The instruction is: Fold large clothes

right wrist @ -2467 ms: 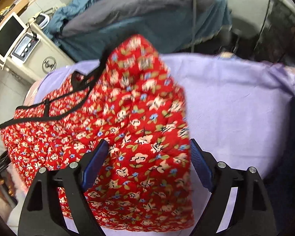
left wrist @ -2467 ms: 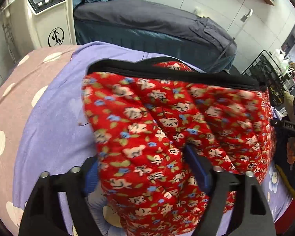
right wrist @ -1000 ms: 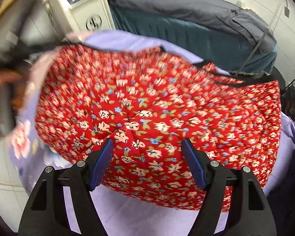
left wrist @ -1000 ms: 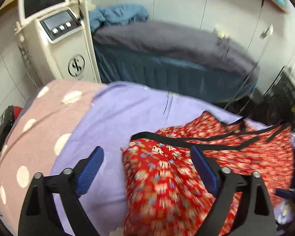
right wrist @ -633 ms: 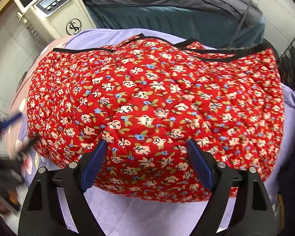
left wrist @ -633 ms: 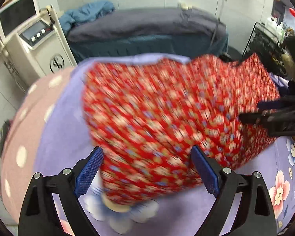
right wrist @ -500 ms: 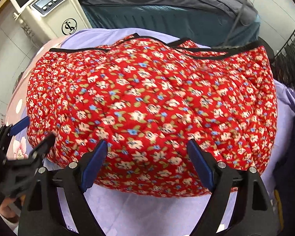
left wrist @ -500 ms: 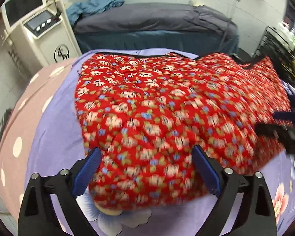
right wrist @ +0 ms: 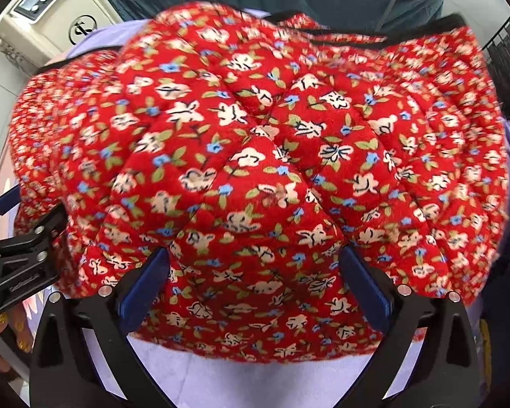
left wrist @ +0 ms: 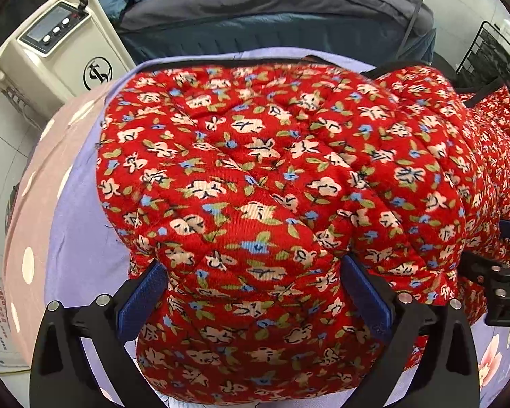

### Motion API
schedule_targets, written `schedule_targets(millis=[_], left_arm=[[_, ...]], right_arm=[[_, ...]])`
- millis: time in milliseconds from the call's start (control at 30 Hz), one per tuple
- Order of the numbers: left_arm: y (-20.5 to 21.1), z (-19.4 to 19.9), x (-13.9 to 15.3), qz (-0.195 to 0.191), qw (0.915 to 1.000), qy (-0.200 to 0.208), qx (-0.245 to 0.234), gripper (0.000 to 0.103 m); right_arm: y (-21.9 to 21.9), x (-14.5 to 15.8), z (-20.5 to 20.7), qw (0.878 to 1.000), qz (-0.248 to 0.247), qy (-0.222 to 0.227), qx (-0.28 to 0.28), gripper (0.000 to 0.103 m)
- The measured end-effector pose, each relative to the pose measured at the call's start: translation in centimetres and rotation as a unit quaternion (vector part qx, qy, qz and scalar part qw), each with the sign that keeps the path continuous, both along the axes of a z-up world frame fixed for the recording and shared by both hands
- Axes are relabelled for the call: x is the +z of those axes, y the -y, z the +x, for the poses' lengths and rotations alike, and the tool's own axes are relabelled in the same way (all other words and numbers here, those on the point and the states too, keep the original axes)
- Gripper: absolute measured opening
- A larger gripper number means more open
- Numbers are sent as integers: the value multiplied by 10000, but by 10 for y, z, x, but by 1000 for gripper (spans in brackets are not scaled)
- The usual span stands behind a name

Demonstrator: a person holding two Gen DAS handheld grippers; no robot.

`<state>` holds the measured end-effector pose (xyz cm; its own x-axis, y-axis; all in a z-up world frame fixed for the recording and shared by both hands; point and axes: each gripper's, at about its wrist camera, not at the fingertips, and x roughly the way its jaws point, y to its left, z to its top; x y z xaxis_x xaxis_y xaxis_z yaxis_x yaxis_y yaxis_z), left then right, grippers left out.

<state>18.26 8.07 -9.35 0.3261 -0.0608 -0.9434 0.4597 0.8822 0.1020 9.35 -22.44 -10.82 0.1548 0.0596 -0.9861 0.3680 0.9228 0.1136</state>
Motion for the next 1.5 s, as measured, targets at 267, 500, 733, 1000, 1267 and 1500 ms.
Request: schedule_targets(millis=[267, 500, 733, 1000, 1267, 1500], left_arm=[[14, 17, -6, 228, 9992, -308, 140, 99], [21, 35, -13, 312, 9985, -423, 169, 99], [16, 18, -8, 165, 9996, -184, 164, 99], [-18, -11, 12, -530, 9985, 66, 96, 98], [-47, -41, 35, -708, 9965, -33, 438, 97], [-50, -97, 42, -313, 9982, 48, 509, 97]], right_arm=[[15, -23, 27, 9998, 54, -212, 4, 99], [19, -42, 45, 9997, -36, -207, -79, 99], [-3, -18, 11, 10000, 56, 50, -30, 99], [-7, 7, -28, 9985, 227, 474, -145, 98], [-19, 25, -85, 9979, 79, 569, -308, 98], [-33, 29, -144, 9992, -182, 337, -150, 98]])
